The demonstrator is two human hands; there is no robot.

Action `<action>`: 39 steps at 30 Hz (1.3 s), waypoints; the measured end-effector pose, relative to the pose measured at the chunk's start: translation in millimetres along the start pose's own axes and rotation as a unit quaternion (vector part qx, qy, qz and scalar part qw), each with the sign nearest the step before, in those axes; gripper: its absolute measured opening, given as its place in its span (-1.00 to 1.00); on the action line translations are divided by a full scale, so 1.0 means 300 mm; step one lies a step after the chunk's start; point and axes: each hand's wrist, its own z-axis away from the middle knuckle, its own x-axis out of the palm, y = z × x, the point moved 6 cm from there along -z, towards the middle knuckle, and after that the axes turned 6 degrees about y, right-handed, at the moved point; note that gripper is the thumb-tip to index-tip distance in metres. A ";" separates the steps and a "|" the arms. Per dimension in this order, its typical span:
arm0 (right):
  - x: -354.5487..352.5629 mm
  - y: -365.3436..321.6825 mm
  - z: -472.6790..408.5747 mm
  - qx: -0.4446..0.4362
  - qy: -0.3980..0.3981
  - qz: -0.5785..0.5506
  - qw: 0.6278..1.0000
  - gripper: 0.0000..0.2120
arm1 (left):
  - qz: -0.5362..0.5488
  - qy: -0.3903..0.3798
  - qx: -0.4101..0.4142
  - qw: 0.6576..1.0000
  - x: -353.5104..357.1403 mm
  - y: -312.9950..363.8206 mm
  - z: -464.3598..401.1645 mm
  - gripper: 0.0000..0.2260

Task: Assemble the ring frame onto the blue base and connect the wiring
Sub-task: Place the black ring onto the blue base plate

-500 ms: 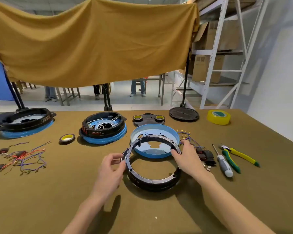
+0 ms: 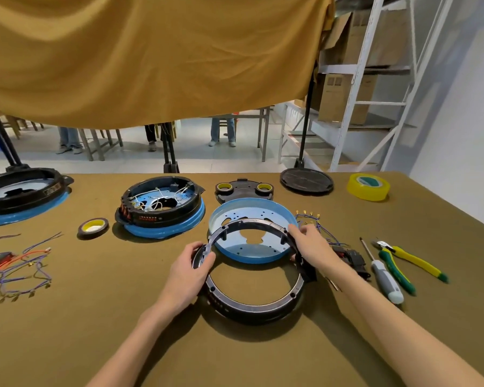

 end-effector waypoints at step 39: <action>-0.234 -0.150 0.115 -0.291 0.266 -0.067 0.917 -0.85 | -0.036 0.107 -0.059 0.992 -0.013 0.013 -0.035 -0.49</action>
